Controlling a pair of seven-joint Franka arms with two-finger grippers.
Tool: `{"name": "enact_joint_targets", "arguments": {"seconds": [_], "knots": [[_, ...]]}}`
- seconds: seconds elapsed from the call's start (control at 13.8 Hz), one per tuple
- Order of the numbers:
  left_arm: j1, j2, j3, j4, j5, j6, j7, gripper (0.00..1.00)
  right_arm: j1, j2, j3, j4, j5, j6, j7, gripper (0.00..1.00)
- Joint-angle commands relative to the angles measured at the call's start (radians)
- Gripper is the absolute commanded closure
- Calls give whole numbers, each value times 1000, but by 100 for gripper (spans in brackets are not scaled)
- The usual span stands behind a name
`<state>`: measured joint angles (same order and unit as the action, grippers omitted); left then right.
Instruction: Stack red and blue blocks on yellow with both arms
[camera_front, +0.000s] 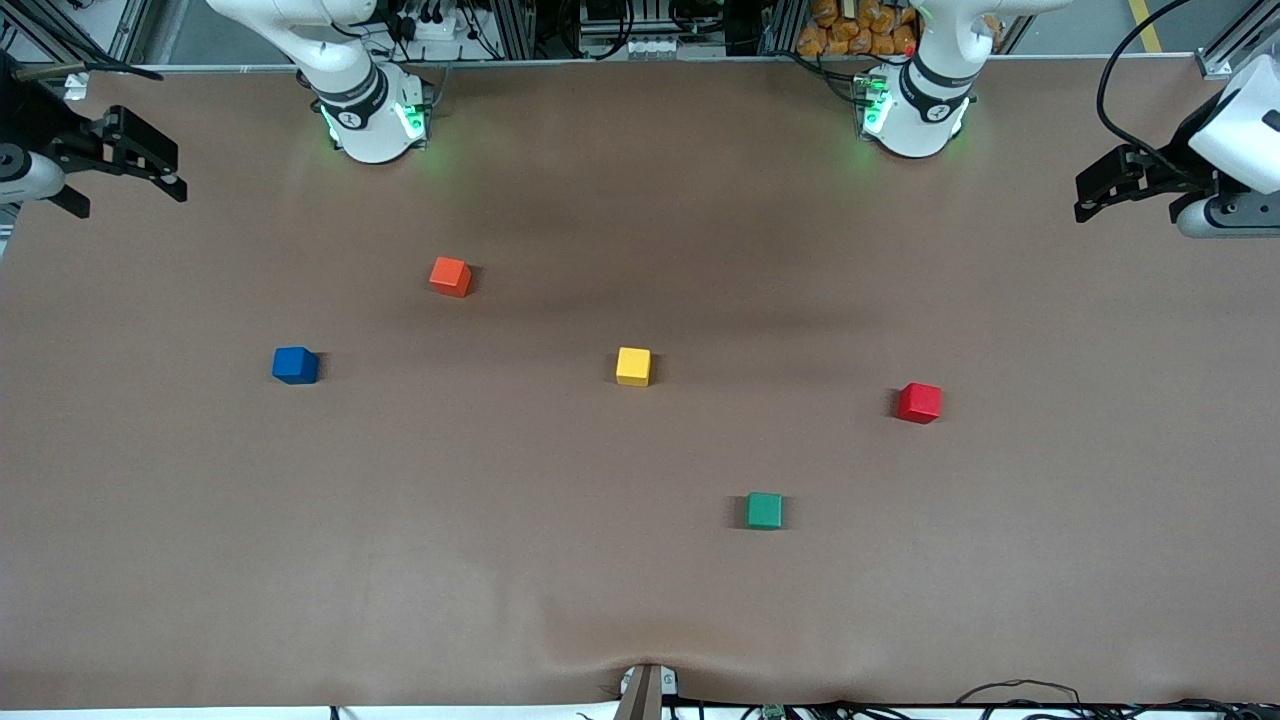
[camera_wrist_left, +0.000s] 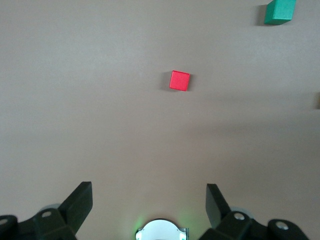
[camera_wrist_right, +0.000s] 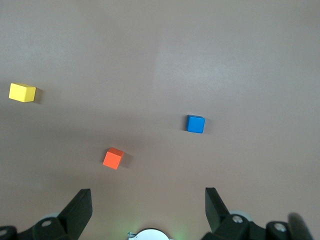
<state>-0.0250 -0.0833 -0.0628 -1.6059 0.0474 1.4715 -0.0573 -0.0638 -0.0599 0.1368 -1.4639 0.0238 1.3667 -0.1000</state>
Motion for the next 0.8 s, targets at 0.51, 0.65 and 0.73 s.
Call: {"name": "enact_joint_targets", "arguments": {"seconds": [0.51,0.65,0.73], "knots": [[2,2,-3,-31,-6,35,-1,0,-24,11,9,19,13,-17,16,0],[2,4,-3,-43,-6,41,-1,0,-25,11,9,17,13,-18,16,0],[2,4,-3,-46,-6,43,-1,0,-27,11,9,17,13,-18,16,0]]}}
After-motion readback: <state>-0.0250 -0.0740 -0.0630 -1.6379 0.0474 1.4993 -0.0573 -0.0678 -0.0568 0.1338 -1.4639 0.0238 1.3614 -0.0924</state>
